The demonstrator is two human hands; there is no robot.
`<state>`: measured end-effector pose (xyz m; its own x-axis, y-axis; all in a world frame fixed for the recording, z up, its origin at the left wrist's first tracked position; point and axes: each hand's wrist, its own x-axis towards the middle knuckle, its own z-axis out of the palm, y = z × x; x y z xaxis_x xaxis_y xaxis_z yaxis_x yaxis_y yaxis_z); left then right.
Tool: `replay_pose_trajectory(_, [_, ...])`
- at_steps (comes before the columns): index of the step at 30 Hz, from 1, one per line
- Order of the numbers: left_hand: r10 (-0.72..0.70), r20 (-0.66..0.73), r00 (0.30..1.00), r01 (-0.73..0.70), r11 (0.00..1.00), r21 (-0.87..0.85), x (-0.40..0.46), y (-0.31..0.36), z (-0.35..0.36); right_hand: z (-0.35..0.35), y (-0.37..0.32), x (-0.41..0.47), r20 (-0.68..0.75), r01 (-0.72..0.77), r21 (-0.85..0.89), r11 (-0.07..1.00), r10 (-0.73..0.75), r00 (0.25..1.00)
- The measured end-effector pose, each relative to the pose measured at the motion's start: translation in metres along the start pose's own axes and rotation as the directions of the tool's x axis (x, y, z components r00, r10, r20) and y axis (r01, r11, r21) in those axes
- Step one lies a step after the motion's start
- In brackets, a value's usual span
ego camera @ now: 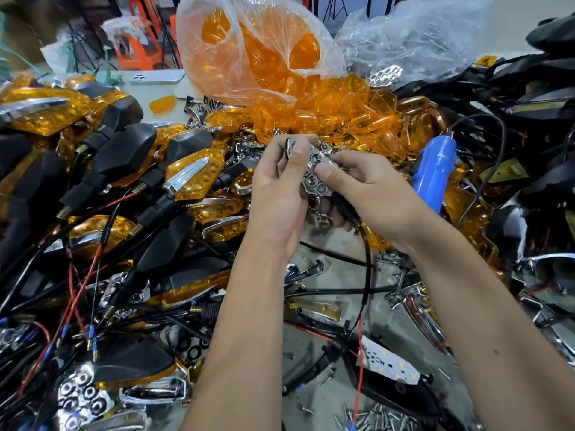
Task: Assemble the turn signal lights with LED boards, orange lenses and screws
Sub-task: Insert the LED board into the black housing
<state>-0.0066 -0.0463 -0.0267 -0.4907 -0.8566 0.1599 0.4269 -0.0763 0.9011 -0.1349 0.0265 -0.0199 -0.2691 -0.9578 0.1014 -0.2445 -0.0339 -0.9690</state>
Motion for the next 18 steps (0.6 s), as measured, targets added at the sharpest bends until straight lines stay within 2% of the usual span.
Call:
replay_pose_trajectory(3, [0.034,-0.040,0.999,-0.028,0.987,0.158,0.004,-0.002,-0.006,-0.006,0.001,0.000,-0.043,0.039,-0.053,0.998,-0.042,0.998])
replay_pose_trajectory(7, [0.000,-0.067,0.998,0.008,0.992,0.125,0.005,-0.002,-0.014,-0.007,0.002,0.000,-0.063,0.053,0.010,0.999,-0.052,0.997])
replay_pose_trajectory(14, [0.054,-0.078,0.995,-0.041,0.985,0.167,0.004,-0.002,-0.014,-0.011,0.004,-0.001,0.020,-0.002,0.114,0.993,0.000,1.000])
replay_pose_trajectory(18, [0.079,-0.068,0.995,-0.065,0.979,0.193,0.005,-0.005,-0.014,-0.011,0.003,-0.002,0.023,0.004,0.107,0.994,-0.006,1.000])
